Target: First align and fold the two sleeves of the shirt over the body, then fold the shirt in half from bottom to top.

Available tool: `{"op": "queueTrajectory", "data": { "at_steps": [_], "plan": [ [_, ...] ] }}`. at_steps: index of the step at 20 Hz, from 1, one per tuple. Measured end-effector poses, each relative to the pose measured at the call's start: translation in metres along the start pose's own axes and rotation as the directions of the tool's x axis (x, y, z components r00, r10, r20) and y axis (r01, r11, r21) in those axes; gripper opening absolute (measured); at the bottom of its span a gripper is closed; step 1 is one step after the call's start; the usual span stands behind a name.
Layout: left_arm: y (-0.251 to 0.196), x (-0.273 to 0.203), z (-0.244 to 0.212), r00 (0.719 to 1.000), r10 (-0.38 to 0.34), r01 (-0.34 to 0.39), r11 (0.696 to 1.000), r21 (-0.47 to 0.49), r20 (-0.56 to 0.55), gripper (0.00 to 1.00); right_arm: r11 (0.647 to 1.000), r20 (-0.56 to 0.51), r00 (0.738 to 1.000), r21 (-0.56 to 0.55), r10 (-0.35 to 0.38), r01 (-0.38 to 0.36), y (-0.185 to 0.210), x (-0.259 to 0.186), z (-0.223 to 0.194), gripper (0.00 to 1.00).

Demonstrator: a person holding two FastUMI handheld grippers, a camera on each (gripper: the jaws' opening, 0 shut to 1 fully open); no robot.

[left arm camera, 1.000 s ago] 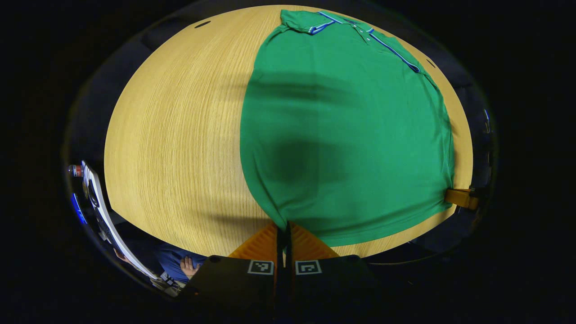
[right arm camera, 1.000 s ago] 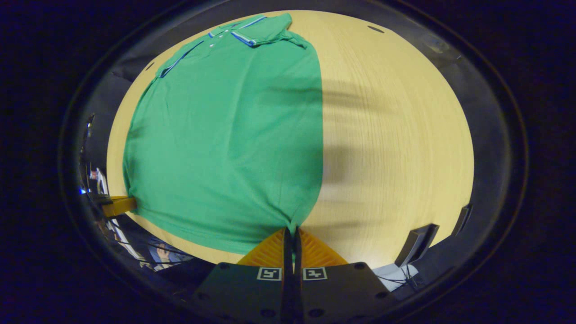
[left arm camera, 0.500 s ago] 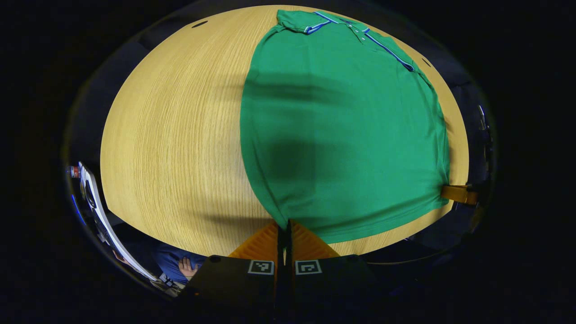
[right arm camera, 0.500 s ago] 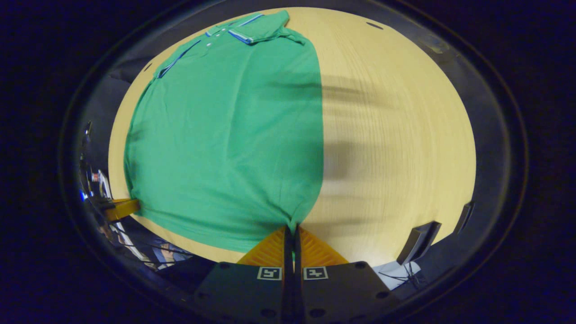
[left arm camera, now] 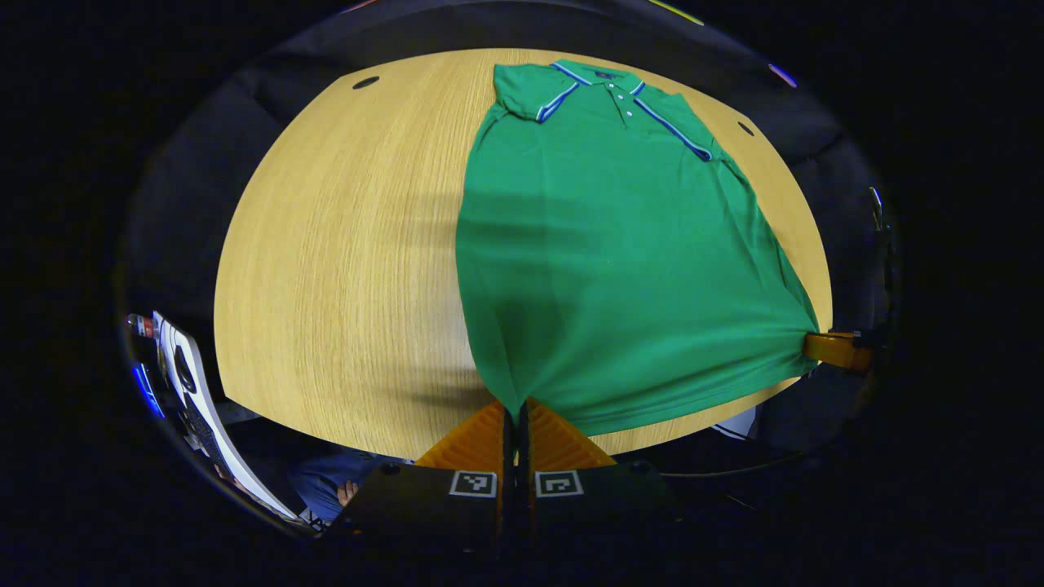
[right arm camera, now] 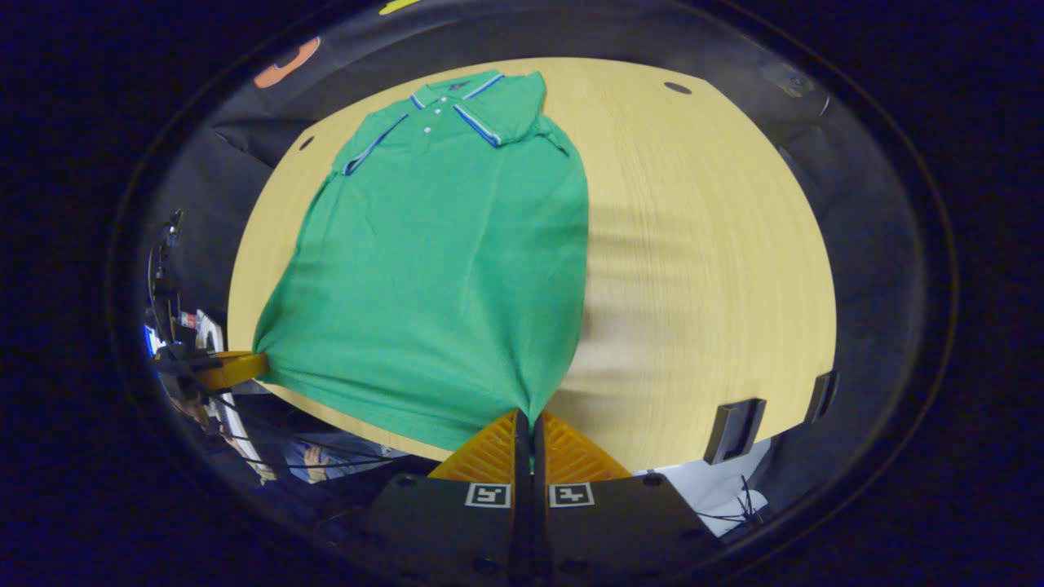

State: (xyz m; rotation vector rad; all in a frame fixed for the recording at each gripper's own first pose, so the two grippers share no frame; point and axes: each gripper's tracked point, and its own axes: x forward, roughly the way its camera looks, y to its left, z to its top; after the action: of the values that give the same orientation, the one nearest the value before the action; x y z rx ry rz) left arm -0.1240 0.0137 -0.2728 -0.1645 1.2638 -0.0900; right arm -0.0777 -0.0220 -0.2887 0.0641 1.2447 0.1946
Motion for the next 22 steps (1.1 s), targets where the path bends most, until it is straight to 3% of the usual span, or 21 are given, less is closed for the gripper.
{"op": "queueTrajectory", "data": {
  "at_steps": [6, 8, 11, 12, 14, 15, 16, 17, 18, 19, 22],
  "plan": [
    [-0.001, -0.038, 0.081, 0.984, -0.002, 0.002, 1.0, -0.001, 0.176, 0.03, 0.999, 0.146, 0.989, -0.005, 0.032, -0.032, 0.014, -0.047, 0.073, 0.0],
    [-0.006, -0.045, 0.109, 0.974, -0.019, 0.02, 1.0, -0.001, 0.225, 0.03, 0.999, 0.177, 0.983, -0.012, 0.049, -0.047, 0.02, -0.054, 0.101, 0.09],
    [0.001, -0.046, 0.15, 0.96, 0.0, 0.0, 1.0, -0.001, 0.28, 0.03, 0.999, 0.239, 0.97, -0.024, 0.034, -0.029, 0.019, -0.059, 0.151, 0.1],
    [0.002, -0.045, 0.164, 0.956, 0.002, -0.002, 1.0, 0.001, 0.292, 0.03, 0.999, 0.258, 0.965, -0.027, 0.037, -0.031, 0.021, -0.058, 0.166, 0.0],
    [-0.001, -0.032, 0.185, 0.946, -0.003, 0.0, 1.0, 0.01, 0.324, 0.03, 0.999, 0.281, 0.959, -0.019, 0.044, -0.041, 0.023, -0.053, 0.195, 0.1],
    [0.003, -0.031, 0.201, 0.938, 0.01, -0.016, 1.0, 0.014, 0.346, 0.03, 0.999, 0.29, 0.956, -0.016, 0.05, -0.048, 0.024, -0.048, 0.209, 0.1],
    [0.006, -0.025, 0.216, 0.931, 0.023, -0.032, 0.999, 0.018, 0.365, 0.03, 0.999, 0.301, 0.952, -0.012, 0.052, -0.05, 0.024, -0.043, 0.223, 0.02],
    [0.007, -0.019, 0.23, 0.924, 0.032, -0.042, 0.999, 0.02, 0.38, 0.03, 0.999, 0.315, 0.948, -0.009, 0.048, -0.048, 0.023, -0.038, 0.239, 0.02],
    [0.006, -0.013, 0.242, 0.92, 0.034, -0.046, 0.999, 0.022, 0.391, 0.03, 0.999, 0.33, 0.943, -0.004, 0.045, -0.046, 0.021, -0.032, 0.253, 0.1],
    [0.007, -0.006, 0.253, 0.915, 0.041, -0.056, 0.998, 0.025, 0.402, 0.03, 0.998, 0.346, 0.937, 0.0, 0.058, -0.062, 0.023, -0.026, 0.268, 0.02],
    [0.016, 0.018, 0.284, 0.902, 0.073, -0.094, 0.995, 0.028, 0.426, 0.03, 0.993, 0.4, 0.91, -0.014, 0.114, -0.118, 0.032, -0.005, 0.312, 0.02]
  ]
}}
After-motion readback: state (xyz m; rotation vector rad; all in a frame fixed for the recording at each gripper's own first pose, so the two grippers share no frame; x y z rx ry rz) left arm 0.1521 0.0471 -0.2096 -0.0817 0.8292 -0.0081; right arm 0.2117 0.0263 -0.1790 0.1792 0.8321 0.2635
